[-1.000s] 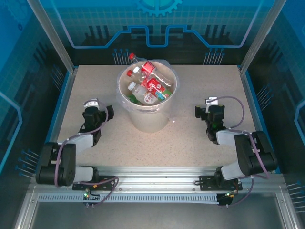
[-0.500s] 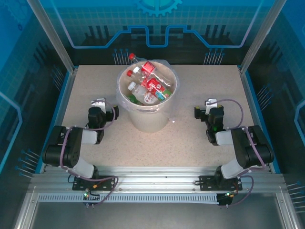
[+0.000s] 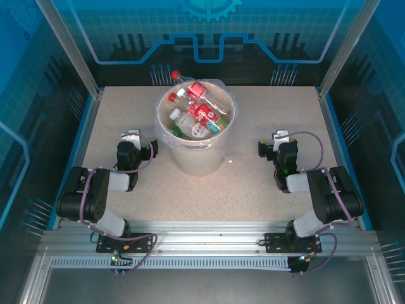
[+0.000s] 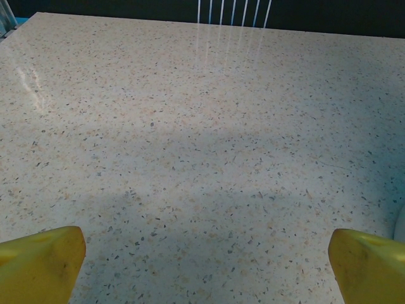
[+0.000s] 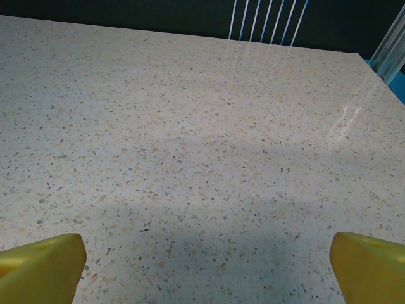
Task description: Put the plastic bottles in the bin
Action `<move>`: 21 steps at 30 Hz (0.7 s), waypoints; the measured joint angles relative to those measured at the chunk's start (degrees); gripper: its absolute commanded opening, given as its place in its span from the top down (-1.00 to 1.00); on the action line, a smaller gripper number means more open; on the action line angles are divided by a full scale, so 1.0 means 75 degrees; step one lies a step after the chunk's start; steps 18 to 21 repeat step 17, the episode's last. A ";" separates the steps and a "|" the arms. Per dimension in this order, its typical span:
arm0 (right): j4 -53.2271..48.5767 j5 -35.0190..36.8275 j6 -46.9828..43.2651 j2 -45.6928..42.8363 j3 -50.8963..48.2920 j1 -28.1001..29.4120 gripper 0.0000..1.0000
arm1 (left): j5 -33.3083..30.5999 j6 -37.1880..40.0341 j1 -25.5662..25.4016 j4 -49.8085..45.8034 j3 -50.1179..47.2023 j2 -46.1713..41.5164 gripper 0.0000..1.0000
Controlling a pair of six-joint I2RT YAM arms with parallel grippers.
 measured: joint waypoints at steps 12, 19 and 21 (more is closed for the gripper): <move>-0.0006 -0.0029 0.0003 0.0000 0.0000 -0.0006 -0.99 | 0.0000 0.0000 0.0000 0.0023 0.0000 0.0000 -0.98; -0.0006 -0.0070 0.0003 0.0000 0.0000 -0.0006 -0.99 | 0.0000 0.0000 0.0000 0.0023 0.0000 0.0000 -0.98; -0.0006 -0.0070 0.0003 0.0000 0.0000 -0.0006 -0.99 | 0.0000 0.0000 0.0000 0.0023 0.0000 0.0000 -0.98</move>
